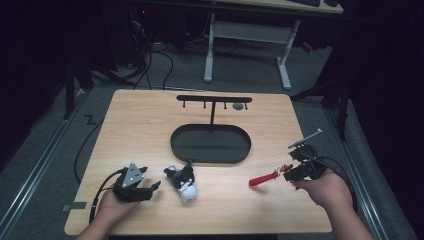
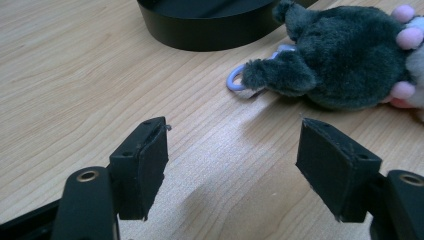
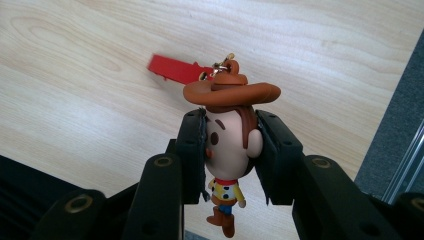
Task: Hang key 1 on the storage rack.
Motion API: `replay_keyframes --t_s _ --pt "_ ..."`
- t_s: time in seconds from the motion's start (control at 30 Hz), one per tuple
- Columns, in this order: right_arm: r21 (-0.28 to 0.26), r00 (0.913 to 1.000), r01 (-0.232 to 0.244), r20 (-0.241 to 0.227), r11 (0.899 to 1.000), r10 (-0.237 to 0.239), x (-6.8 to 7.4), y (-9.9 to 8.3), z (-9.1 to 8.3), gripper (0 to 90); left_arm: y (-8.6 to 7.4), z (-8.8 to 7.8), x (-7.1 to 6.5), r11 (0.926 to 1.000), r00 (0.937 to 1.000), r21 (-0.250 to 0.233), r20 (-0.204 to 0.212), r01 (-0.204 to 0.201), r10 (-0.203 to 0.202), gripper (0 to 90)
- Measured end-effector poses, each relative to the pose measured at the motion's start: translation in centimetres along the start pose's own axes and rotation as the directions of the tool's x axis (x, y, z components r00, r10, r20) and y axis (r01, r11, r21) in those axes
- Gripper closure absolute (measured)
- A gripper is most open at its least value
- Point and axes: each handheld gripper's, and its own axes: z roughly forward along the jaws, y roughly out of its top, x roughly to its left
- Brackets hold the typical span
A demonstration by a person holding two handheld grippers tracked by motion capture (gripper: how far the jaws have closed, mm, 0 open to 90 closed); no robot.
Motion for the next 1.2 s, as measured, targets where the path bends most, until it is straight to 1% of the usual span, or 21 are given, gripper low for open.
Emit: replay_keyframes --t_s 0.2,0.27,0.37,0.5,0.6,0.63,0.73,0.93,1.03,1.2 --pt "-0.005 1.0000 0.008 0.001 1.000 -0.008 0.5 1.0 -1.8 67.1 0.0 0.0 0.0 1.0000 1.0000 0.001 0.003 0.000 0.000 28.9" --pt "-0.010 0.9998 0.020 0.002 1.000 -0.020 0.7 1.4 -2.3 67.1 0.0 0.0 0.0 1.0000 1.0000 0.001 0.003 0.000 0.000 28.9" --pt "-0.012 0.9995 0.030 0.014 0.999 -0.030 1.0 2.1 -3.0 67.1 0.0 0.0 0.0 1.0000 1.0000 0.001 0.003 0.001 -0.001 28.7" --pt "-0.018 0.9988 0.041 0.029 0.999 -0.040 1.4 3.0 -3.5 67.1 0.0 -0.1 0.1 1.0000 1.0000 -0.002 0.003 0.003 -0.003 28.7" --pt "-0.017 0.9984 0.046 0.033 0.999 -0.045 1.6 3.7 -3.6 67.1 0.0 -0.1 0.1 1.0000 1.0000 -0.002 0.003 0.005 -0.005 28.7" --pt "-0.027 0.9984 0.050 0.027 0.998 -0.050 1.7 3.9 -3.5 67.1 0.0 -0.1 0.1 1.0000 1.0000 -0.003 0.004 0.004 -0.004 28.6" --pt "-0.033 0.9983 0.053 0.026 0.998 -0.052 1.9 4.6 -3.5 67.1 0.0 -0.1 0.1 1.0000 1.0000 -0.004 0.003 0.006 -0.006 28.6" --pt "-0.033 0.9974 0.066 0.032 0.997 -0.064 2.5 6.2 -3.4 67.1 0.0 -0.1 0.1 1.0000 1.0000 -0.004 0.003 0.005 -0.005 28.6" --pt "-0.035 0.9968 0.072 0.037 0.997 -0.071 2.6 6.9 -3.4 67.2 -0.1 -0.1 0.2 1.0000 1.0000 -0.004 0.003 0.006 -0.006 28.6" --pt "-0.044 0.9968 0.069 0.043 0.997 -0.067 2.6 7.8 -3.5 67.2 -0.1 -0.2 0.2 0.9999 0.9999 -0.008 0.004 0.010 -0.010 28.6"
